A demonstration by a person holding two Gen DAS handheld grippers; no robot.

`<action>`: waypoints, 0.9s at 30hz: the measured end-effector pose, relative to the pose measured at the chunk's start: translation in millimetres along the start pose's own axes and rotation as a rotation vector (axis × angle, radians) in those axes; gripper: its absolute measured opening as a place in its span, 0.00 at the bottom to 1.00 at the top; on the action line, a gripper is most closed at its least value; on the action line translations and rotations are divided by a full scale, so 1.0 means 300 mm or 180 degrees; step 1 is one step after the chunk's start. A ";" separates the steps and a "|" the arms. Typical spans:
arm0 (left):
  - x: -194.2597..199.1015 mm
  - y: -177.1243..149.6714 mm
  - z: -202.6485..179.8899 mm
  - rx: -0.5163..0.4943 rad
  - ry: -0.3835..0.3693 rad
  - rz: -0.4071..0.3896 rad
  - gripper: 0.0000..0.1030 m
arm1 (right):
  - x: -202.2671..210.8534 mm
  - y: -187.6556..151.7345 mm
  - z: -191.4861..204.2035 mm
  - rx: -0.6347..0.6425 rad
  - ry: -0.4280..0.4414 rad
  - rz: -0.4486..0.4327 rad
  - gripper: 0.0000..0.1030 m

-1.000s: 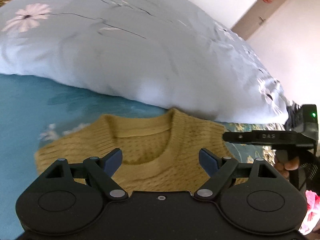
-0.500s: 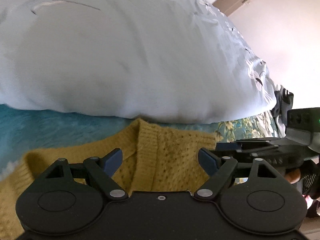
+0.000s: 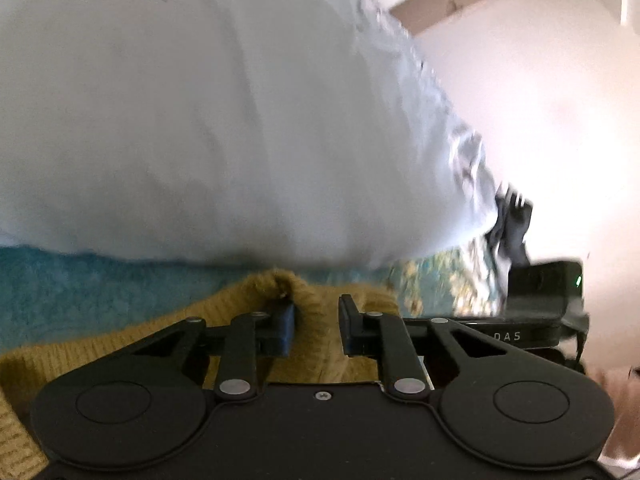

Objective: Fold clothes
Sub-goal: 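Close both grippers on the sweater's shoulders beside the collar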

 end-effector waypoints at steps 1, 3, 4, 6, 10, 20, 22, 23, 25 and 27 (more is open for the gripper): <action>-0.002 0.010 -0.006 0.0009 -0.0014 -0.0057 0.18 | 0.021 0.015 -0.006 -0.0093 0.0055 -0.0127 0.03; -0.012 0.028 -0.021 -0.0010 -0.0002 -0.0144 0.18 | 0.045 0.039 -0.013 -0.0188 0.0089 -0.0265 0.03; -0.025 0.033 -0.025 -0.0034 0.0031 -0.0142 0.18 | 0.046 0.046 -0.016 -0.0182 0.0060 -0.0263 0.03; -0.061 0.035 -0.029 -0.0100 0.0157 -0.0085 0.18 | 0.038 0.046 -0.016 -0.0141 -0.0020 -0.0212 0.03; -0.128 0.035 -0.026 -0.0211 0.0404 -0.0027 0.18 | 0.012 0.037 -0.031 -0.0201 -0.0201 -0.0213 0.03; -0.091 0.042 -0.057 -0.0190 0.0482 0.0144 0.37 | -0.082 0.030 -0.025 -0.0177 -0.0628 -0.0025 0.04; -0.067 0.034 -0.080 -0.0223 0.0519 0.0140 0.44 | -0.064 0.035 0.007 -0.0016 -0.0711 0.0026 0.04; -0.048 0.030 -0.093 -0.0249 0.0524 0.0139 0.45 | -0.054 0.038 0.023 0.0068 -0.0754 0.0050 0.05; 0.013 0.016 -0.114 -0.0352 0.0536 0.0101 0.48 | -0.035 0.044 0.056 0.0235 -0.0837 0.0100 0.07; 0.088 -0.011 -0.135 -0.0518 0.0595 0.0039 0.55 | -0.016 0.040 0.122 0.0646 -0.0956 0.0145 0.13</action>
Point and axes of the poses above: each gripper's, at about its wrist camera, not at the fingertips, and x roughly against the way its jaws point, z to its left, y to its top, the point moved 3 cm from there along -x, roughly the way its jaws point, and after that the axes turned 3 degrees about x, right-handed, at the moved point
